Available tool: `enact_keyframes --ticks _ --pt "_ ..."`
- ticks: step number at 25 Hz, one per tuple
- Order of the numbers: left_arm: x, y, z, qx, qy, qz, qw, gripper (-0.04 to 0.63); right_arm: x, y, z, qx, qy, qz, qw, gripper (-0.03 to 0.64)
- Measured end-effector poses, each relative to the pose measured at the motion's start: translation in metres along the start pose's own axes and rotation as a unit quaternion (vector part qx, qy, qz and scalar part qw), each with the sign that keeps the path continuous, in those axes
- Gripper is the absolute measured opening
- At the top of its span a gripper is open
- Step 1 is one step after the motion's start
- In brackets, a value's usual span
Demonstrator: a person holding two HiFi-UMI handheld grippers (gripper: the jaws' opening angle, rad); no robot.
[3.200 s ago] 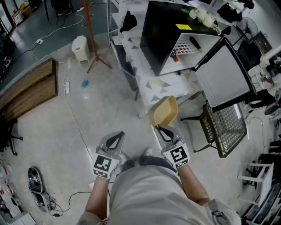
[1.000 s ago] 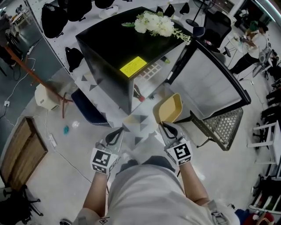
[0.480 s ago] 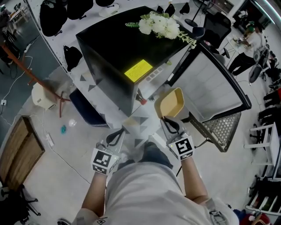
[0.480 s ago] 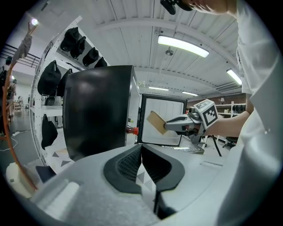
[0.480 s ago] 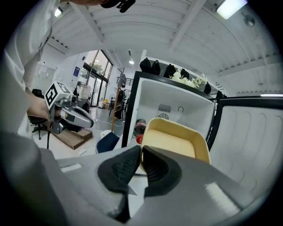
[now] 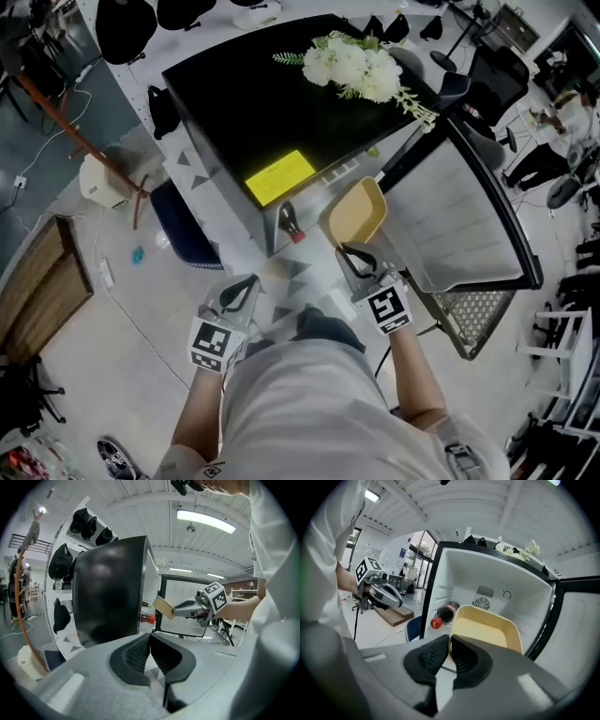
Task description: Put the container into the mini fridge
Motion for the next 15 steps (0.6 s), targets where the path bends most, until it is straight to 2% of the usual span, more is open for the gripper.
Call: enact_keyframes --ticks 9,12,15 --pt "0.009 0.032 0.006 -0.013 -0.012 0.082 0.9965 0.011 0.060 0.036 -0.004 0.016 -0.094 0.099 0.991 0.021" --pt "0.012 0.036 0.007 -0.008 -0.020 0.112 0.9935 0.011 0.069 0.048 -0.003 0.009 -0.151 0.140 0.978 0.021" --pt "0.016 0.039 0.008 -0.005 -0.031 0.141 0.9895 0.011 0.072 0.059 -0.003 0.000 -0.220 0.179 0.959 0.021"
Point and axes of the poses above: the fingertips, and each gripper's own axes: y forward along the fingers, x to its right, z out of its top, the point moved 7 cm from there along -y, backward along the fingers
